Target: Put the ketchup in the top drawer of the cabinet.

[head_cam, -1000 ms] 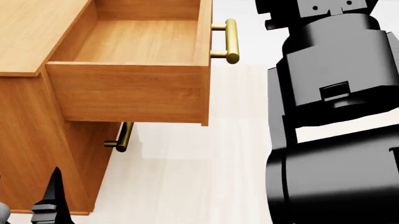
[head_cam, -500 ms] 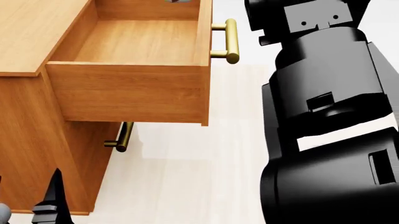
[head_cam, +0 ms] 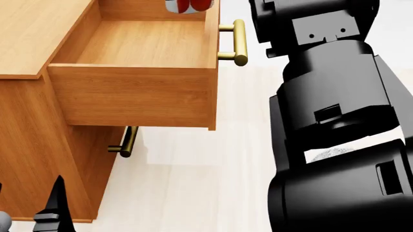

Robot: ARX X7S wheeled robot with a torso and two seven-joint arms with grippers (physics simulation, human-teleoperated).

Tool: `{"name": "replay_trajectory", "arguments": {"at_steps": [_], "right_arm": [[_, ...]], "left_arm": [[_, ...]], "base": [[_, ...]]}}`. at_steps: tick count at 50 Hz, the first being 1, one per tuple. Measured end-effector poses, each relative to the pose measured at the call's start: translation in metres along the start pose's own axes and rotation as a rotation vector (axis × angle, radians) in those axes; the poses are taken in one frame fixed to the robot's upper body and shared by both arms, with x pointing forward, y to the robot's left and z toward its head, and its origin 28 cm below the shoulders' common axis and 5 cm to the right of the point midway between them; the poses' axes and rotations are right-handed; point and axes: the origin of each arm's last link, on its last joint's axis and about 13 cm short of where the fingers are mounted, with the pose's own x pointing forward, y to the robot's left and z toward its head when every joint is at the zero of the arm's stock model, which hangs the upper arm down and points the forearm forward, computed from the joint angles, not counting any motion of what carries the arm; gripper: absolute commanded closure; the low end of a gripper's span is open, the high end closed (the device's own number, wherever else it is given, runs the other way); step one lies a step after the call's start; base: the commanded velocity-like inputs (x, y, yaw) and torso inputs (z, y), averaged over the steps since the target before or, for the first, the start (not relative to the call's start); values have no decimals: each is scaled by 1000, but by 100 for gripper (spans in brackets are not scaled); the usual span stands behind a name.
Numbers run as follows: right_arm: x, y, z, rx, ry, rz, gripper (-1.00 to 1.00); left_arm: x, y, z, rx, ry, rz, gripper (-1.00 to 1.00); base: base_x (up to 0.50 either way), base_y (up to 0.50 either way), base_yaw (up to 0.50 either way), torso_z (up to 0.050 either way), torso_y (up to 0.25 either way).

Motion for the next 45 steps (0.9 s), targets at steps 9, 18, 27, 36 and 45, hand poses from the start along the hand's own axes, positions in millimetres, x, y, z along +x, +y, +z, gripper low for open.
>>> {"name": "replay_trajectory", "arguments": {"at_steps": [9,18,27,36,45], "right_arm": [[1,3,3,9,-22,2,100],[5,8,2,24,-32,-8,100],[10,15,-3,24,-27,-11,100],[15,22,-10,18,-3,-8,100],[18,25,-20,20,32,-11,100]], "left_arm": [[1,0,-1,-1,4,-3,-100],[2,-1,-1,-1,6,-6,-100],[1,-1,0,-2,5,-8,-100],[1,-1,0,-3,4,-8,-100],[1,0,0,-5,5,-7,-100]], "base": [[0,0,0,0,1],[0,0,0,0,0],[0,0,0,0,0],[0,0,0,0,0],[0,0,0,0,1]]}}
